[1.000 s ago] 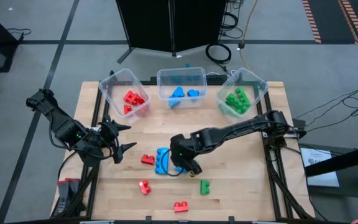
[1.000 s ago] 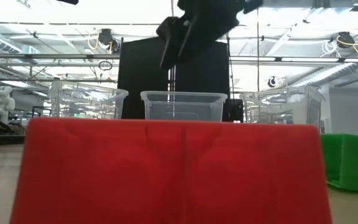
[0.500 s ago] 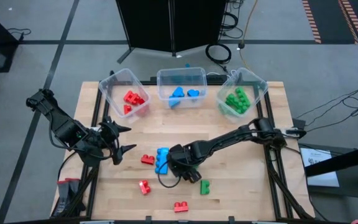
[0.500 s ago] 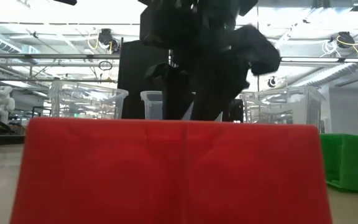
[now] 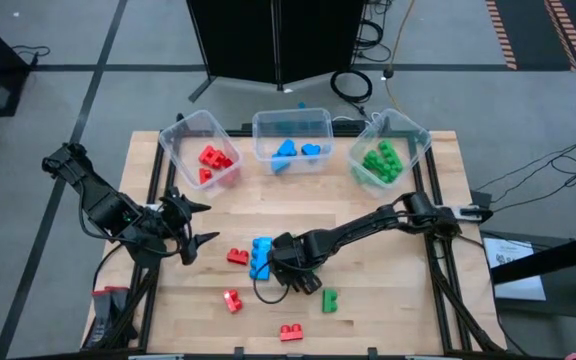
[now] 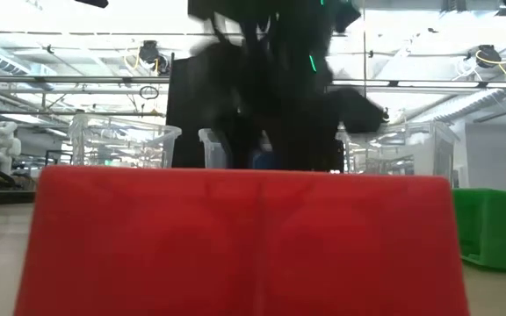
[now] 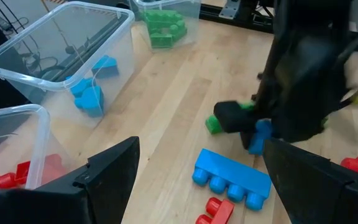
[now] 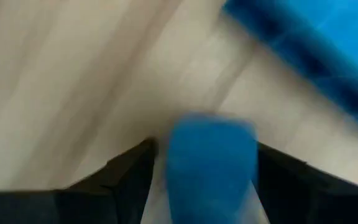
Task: Sort blocks
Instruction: Put the blue game piece into the middle transparent bin, then put the green game piece into the right transparent bin
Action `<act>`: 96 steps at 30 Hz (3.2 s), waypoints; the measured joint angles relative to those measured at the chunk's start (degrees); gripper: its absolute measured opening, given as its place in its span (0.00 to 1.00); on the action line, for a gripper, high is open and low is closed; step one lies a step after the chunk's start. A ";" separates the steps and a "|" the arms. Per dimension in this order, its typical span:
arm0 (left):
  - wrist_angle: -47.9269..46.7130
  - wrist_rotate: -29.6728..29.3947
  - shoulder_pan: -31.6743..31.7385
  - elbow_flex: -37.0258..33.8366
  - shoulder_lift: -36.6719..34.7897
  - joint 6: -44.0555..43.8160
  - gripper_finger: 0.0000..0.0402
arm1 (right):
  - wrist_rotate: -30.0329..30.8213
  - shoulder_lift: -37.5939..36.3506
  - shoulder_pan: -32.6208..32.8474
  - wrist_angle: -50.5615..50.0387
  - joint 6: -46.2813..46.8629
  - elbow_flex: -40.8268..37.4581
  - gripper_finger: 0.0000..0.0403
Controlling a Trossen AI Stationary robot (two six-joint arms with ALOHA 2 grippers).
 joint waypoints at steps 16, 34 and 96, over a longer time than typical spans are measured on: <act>-0.23 0.00 0.00 0.00 0.00 0.07 0.84 | 7.39 0.14 0.17 -1.28 4.48 -0.12 0.28; -1.66 -0.09 0.00 0.00 0.00 0.11 0.84 | 1.49 -10.18 -10.16 -6.71 7.99 14.31 0.28; -1.86 -2.47 0.00 -0.05 0.02 -2.91 0.84 | 0.35 -19.36 -35.68 -22.65 15.98 38.58 0.66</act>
